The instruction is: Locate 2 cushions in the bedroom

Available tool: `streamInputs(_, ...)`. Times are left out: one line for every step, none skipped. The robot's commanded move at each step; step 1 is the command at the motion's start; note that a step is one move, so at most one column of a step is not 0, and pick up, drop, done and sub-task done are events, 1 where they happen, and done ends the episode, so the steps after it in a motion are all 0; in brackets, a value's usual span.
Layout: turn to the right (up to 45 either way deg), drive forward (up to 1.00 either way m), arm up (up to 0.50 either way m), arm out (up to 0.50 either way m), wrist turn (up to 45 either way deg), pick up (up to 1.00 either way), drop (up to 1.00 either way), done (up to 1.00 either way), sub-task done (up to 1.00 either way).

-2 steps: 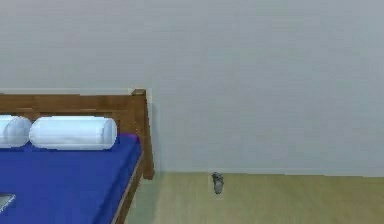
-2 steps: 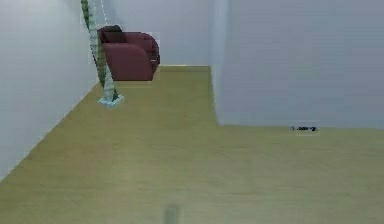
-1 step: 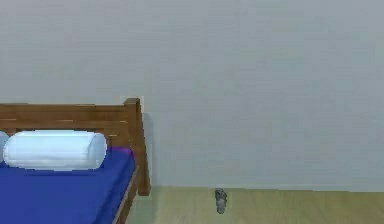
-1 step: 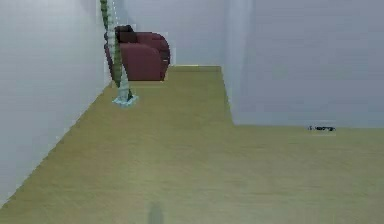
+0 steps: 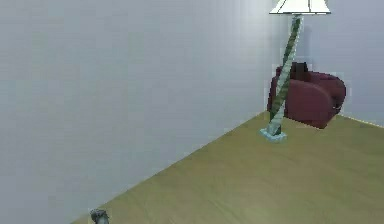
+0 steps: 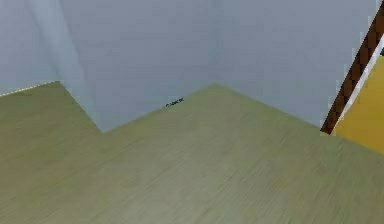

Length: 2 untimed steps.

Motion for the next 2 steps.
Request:
streamInputs(45.0, 0.00, 0.00, 0.00, 0.0, 0.00, 0.00, 0.00, 0.00)
streamInputs(0.0, 0.15, 0.00, 0.00, 0.0, 0.00, 0.00, 0.00, 0.00)
